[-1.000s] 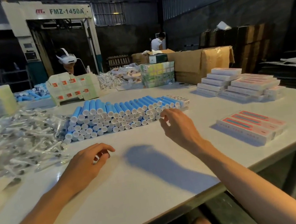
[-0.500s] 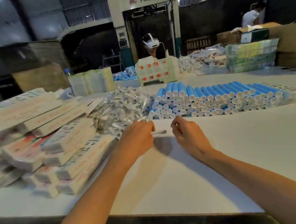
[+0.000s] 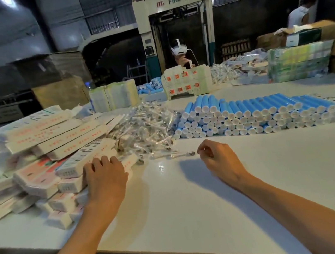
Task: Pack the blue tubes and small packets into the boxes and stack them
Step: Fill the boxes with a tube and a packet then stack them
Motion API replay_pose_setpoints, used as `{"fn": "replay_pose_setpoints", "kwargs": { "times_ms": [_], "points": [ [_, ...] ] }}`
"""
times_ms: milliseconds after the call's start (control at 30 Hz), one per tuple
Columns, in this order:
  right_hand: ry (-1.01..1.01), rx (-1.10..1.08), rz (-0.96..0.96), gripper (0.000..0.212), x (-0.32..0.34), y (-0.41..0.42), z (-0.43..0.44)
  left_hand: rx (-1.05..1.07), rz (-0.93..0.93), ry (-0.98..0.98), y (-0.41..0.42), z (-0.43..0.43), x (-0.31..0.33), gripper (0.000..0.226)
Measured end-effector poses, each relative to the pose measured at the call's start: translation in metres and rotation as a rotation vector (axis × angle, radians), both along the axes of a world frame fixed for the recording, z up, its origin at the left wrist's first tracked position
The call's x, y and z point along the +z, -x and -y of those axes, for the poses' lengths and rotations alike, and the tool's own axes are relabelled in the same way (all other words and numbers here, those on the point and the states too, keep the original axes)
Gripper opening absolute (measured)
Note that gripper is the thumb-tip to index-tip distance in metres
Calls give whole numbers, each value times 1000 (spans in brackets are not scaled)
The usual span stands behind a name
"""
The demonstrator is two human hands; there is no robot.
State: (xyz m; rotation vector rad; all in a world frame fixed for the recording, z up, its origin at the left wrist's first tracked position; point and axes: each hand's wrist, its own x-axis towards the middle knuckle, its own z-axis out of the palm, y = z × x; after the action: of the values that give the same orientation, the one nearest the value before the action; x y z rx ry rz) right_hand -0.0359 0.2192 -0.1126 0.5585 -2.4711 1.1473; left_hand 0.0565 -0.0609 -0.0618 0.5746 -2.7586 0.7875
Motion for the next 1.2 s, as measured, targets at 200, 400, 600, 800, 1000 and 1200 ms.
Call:
{"fn": "replay_pose_setpoints", "kwargs": {
  "times_ms": [200, 400, 600, 800, 1000, 1200],
  "points": [
    [33, -11, 17, 13, 2, -1, 1, -328, -96, -755, 14, -27, 36, 43],
    [227, -99, -13, 17, 34, -1, -6, -642, -254, -1468, 61, -71, 55, 83],
    [292, -313, 9, 22, 106, 70, -34, -626, -430, -1980, 91, -68, 26, 65],
    [-139, -412, 135, 33, 129, 150, -27, -668, -496, -1991, 96, -61, 0, 68],
    [-442, -424, 234, 13, 125, 173, -7, -562, -438, -2037, 104, -62, -4, 45],
    [-532, -423, 231, 7, 144, 174, 2, -561, -371, -2355, 110, -58, -6, 20]
  ]
}}
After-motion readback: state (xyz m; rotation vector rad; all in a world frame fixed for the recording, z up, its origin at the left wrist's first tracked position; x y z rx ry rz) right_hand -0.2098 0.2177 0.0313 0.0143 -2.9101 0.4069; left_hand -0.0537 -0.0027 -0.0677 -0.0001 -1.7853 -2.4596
